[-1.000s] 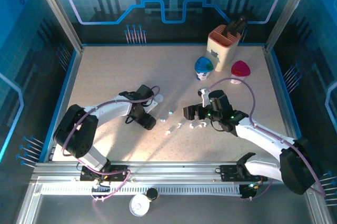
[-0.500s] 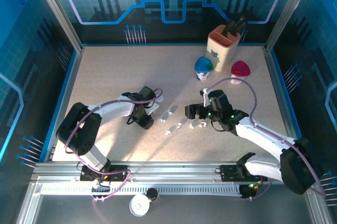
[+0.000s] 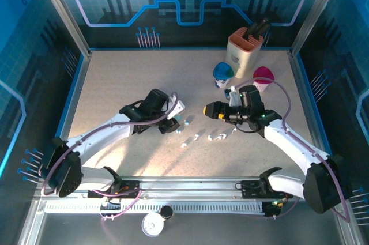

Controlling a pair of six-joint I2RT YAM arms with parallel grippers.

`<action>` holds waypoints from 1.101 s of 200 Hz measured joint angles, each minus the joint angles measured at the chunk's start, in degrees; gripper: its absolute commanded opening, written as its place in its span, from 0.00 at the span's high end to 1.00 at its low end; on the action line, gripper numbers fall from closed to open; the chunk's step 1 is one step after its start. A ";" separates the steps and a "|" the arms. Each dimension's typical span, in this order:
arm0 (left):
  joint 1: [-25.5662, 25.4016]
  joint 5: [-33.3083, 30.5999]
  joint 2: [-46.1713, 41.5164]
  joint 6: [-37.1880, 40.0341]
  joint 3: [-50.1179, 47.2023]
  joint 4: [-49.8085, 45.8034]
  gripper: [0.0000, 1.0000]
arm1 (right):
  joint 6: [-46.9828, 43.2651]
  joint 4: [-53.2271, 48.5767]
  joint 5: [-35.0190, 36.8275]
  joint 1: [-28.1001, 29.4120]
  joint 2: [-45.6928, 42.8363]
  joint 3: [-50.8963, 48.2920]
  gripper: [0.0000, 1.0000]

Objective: Insert the wireless bluetooth earbuds into the charging case

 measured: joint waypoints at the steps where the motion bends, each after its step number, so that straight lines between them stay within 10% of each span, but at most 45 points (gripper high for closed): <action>1: -0.11 0.11 -0.07 0.17 0.00 0.11 0.59 | 0.02 0.07 -0.24 0.00 0.02 0.02 0.14; 133: -7.28 3.72 1.22 8.09 3.56 5.05 0.59 | 9.03 6.60 -10.86 6.10 7.72 1.75 0.33; 179: -8.33 3.89 1.64 8.07 3.87 5.81 0.58 | 9.84 7.32 -11.72 6.91 8.83 1.92 0.54; 220: -8.33 3.82 1.86 8.11 3.87 6.51 0.58 | 9.77 7.13 -11.56 6.99 8.61 2.49 0.48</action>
